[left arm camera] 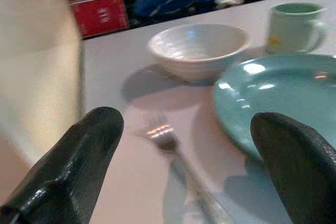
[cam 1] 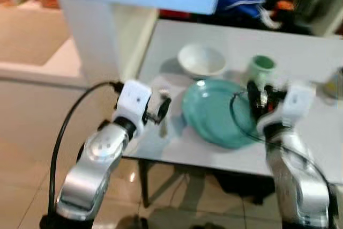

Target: Setting the table

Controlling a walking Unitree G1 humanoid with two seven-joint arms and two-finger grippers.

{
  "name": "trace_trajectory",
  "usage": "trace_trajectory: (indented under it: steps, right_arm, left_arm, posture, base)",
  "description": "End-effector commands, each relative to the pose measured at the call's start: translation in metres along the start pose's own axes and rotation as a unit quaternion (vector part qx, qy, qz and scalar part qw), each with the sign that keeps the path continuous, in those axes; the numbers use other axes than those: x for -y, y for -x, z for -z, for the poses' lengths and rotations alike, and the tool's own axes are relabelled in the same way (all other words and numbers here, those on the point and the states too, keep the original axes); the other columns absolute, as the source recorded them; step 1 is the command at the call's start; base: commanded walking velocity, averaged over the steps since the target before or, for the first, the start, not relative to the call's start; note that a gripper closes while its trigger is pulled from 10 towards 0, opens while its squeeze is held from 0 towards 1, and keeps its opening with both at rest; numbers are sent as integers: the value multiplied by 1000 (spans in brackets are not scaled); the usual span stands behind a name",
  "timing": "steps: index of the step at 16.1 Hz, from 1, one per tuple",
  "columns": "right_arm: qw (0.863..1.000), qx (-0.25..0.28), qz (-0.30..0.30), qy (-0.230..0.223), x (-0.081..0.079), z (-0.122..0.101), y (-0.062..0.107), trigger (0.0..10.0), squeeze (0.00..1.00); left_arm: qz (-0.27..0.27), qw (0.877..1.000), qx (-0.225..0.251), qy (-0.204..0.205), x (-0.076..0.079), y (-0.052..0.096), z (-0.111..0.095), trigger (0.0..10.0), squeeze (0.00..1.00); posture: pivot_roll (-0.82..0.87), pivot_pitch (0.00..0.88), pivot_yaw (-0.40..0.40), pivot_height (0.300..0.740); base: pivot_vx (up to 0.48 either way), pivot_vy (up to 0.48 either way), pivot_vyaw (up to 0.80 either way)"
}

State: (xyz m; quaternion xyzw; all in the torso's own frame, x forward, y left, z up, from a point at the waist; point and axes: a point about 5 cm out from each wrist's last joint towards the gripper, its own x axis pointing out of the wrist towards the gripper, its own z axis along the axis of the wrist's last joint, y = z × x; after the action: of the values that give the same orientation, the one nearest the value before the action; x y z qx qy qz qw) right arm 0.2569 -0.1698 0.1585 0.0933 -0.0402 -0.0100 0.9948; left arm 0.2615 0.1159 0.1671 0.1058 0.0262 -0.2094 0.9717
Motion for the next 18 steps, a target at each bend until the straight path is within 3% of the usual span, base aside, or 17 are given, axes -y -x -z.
trace_trajectory:
  steps: [1, 3, 4, 5, 8, 12, 18]
  right_arm:
    - [1000, 25, -8, 0, -7, -10, 9, 10000, 0]
    - [999, 1, -27, 35, -16, 8, 42, 10000, 0]
    - [999, -2, -20, 32, -16, 9, 45, 10000, 0]
    - [1000, -4, -12, 26, -17, 9, 46, 10000, 0]
    - [999, 10, -4, 37, -16, 4, 41, 10000, 0]
    - [997, 22, 62, 33, -5, 2, 44, 10000, 0]
    - [993, 23, 108, 38, 6, -2, 46, 10000, 0]
  left_arm:
    - [9, 1000, 30, 5, 4, 5, -7, 10000, 0]
    - [41, 995, 85, 23, 14, 20, -18, 10000, 0]
    - [54, 994, 91, 25, 18, 23, -19, 10000, 0]
    - [63, 993, 94, 25, 21, 25, -20, 10000, 0]
    - [17, 996, 81, 16, 15, 17, -13, 10000, 0]
    - [35, 994, 103, 3, 14, 13, -23, 10000, 0]
    - [23, 995, 98, 9, 7, 6, -20, 10000, 0]
  posture:
    - [36, 0, -71, 740]
    - [45, 0, -86, 740]
    - [45, 0, -84, 740]
    - [37, 2, -72, 740]
    - [34, 0, -56, 740]
    - [26, 9, -33, 740]
    - [1, 29, -19, 740]
  base:
    - [0, 0, 0]
    - [0, 0, -800]
    - [0, 0, -800]
    - [0, 0, -800]
    - [0, 0, -800]
    - [0, 0, -800]
    - [0, 0, 0]
